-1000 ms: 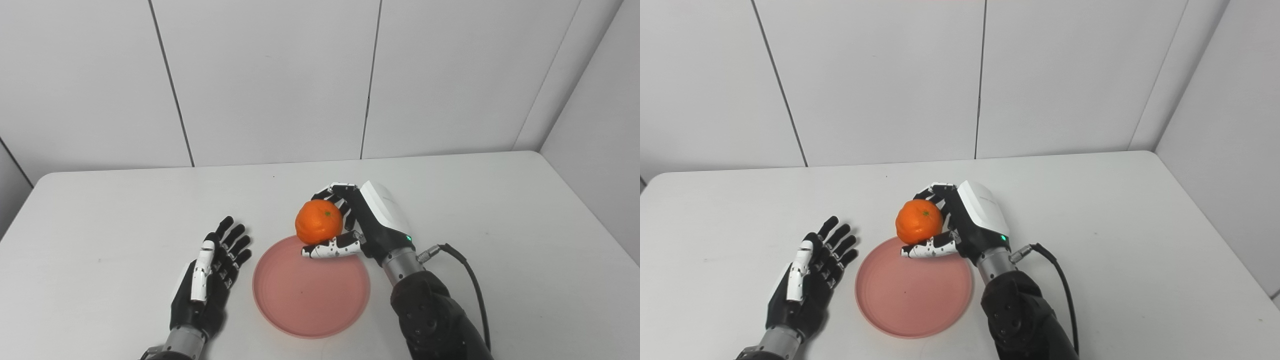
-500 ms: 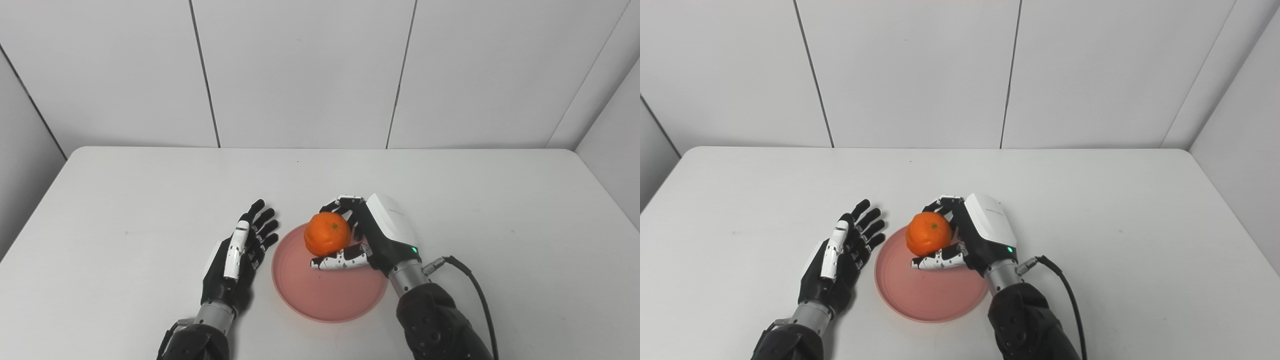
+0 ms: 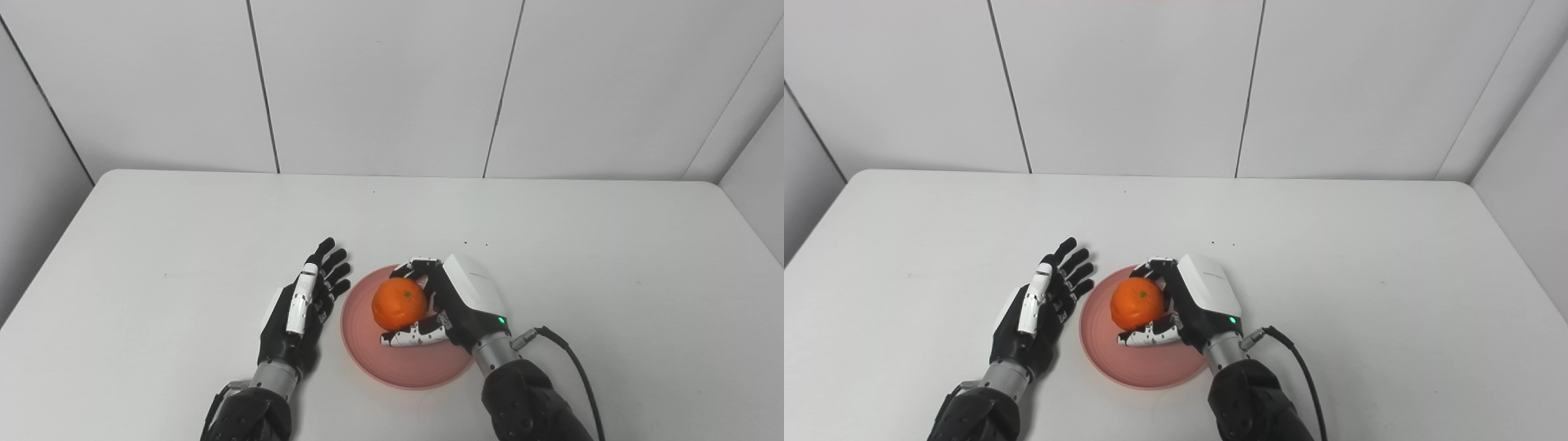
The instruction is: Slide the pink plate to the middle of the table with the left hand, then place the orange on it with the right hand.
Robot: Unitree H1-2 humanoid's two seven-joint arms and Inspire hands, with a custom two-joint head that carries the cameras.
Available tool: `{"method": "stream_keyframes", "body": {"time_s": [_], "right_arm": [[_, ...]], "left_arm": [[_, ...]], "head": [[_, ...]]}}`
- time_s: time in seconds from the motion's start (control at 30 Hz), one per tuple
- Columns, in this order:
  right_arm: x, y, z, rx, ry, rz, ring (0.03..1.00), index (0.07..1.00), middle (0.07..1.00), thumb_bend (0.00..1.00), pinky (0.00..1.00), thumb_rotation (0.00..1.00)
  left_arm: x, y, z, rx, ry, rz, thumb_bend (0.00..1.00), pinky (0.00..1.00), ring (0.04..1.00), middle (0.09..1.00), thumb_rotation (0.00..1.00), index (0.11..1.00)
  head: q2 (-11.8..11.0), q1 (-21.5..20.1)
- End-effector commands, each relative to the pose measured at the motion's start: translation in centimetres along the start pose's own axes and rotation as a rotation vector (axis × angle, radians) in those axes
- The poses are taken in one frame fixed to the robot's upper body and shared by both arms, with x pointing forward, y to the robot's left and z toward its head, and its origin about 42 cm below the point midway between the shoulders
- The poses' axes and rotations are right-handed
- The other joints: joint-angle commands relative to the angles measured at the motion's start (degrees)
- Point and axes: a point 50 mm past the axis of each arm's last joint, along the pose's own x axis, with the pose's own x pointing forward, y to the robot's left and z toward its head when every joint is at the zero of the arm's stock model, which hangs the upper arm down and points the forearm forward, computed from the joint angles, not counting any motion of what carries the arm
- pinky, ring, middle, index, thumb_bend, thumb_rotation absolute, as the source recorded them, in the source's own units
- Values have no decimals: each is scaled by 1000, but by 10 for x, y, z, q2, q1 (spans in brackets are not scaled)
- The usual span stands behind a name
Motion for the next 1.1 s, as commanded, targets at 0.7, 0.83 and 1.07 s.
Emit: {"method": "stream_keyframes", "body": {"time_s": [0.7,0.83,1.07], "right_arm": [[7,-1,14,-126,-104,-24,426,492,532,519,315,146],[4,-2,16,-127,-102,-2,615,672,682,813,510,217],[0,-4,15,-142,-82,40,731,774,773,917,640,266]], "left_arm": [[3,-5,3,3,-28,13,388,903,911,919,1000,911],[3,-4,4,6,-30,11,388,901,909,918,1000,912],[2,-2,5,4,-31,11,390,900,908,917,1000,914]], "head": [[7,3],[7,1],[8,-2]]}}
